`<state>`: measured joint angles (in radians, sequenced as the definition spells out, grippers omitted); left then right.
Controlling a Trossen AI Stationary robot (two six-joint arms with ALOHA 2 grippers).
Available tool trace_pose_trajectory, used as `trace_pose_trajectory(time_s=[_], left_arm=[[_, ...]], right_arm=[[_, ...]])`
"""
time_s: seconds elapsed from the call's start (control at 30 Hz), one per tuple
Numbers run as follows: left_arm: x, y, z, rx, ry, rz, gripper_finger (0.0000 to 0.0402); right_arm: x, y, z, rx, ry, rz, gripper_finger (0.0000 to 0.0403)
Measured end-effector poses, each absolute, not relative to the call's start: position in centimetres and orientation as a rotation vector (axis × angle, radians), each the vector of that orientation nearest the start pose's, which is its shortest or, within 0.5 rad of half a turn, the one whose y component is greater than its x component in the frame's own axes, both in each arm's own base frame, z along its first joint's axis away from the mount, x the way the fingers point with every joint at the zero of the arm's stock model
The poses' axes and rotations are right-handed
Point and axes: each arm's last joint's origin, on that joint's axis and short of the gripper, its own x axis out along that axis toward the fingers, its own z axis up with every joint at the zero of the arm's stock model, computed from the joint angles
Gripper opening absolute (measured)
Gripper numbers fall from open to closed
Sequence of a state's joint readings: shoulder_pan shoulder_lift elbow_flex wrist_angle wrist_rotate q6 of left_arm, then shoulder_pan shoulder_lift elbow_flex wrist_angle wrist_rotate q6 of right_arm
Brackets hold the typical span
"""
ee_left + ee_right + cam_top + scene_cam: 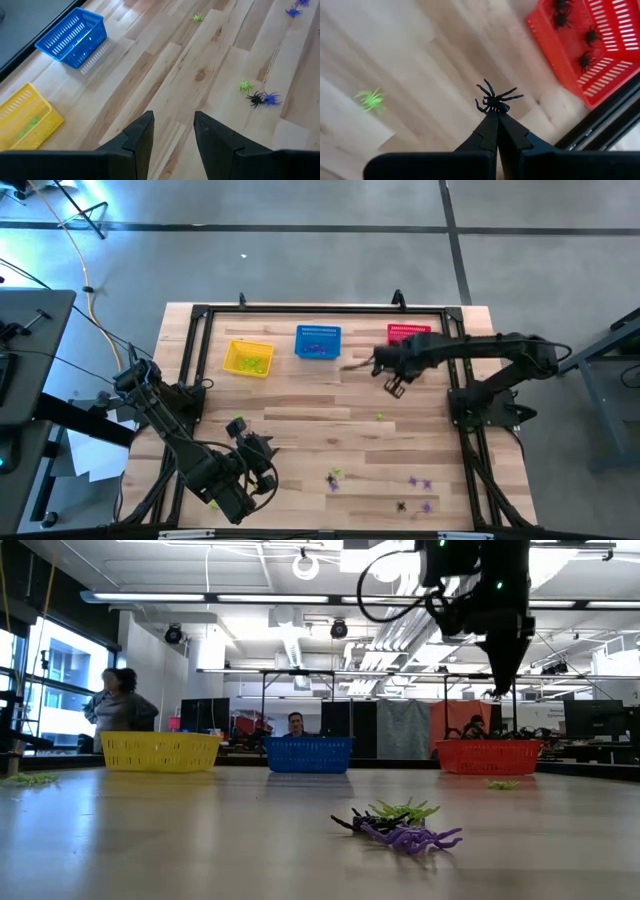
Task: Sort Halloween decoration
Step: Put the black spider toy into the red bin
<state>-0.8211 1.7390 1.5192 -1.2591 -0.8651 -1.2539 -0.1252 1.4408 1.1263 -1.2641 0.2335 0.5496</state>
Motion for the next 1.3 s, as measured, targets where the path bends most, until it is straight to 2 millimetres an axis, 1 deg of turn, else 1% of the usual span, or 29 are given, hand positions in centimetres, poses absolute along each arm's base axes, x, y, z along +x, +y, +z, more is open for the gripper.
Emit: trace_pose_trajectory(time_s=[0.17,0.37,0.57,0.7,0.8,0.87,1.0,1.13,1.3], left_arm=[[24.2,-21.7,28.3,-0.048,0.728,0.591,0.0131],[24.8,-20.8,28.3,-0.025,0.733,0.622,0.0131],[25.4,-20.0,28.3,0.022,0.753,0.632,0.0131],[25.8,-19.5,28.3,0.032,0.758,0.646,0.0131],[26.0,-19.2,28.3,0.033,0.751,0.66,0.0131],[26.1,-19.1,28.4,0.042,0.749,0.66,0.0131],[26.0,-19.1,28.4,0.062,0.752,0.654,0.0131],[26.0,-19.1,28.4,0.068,0.753,0.653,0.0131],[26.1,-19.0,28.4,0.075,0.742,0.661,0.0131]], right_arm=[[22.7,-7.4,24.8,0.36,1.448,-0.721,0.0],[21.7,-11.3,24.8,0.391,1.398,-0.765,0.0],[20.6,-14.6,24.9,0.428,1.33,-0.833,0.0],[19.7,-16.4,25.0,0.46,1.281,-0.891,0.0],[19.2,-17.2,25.0,0.483,1.261,-0.925,0.0],[19.1,-17.5,24.6,0.484,1.239,-0.938,0.0],[18.6,-17.6,22.5,0.498,1.24,-0.944,0.0],[17.7,-17.1,20.4,0.551,1.289,-0.916,0.0],[17.3,-16.8,19.3,0.549,1.317,-0.929,0.0]])
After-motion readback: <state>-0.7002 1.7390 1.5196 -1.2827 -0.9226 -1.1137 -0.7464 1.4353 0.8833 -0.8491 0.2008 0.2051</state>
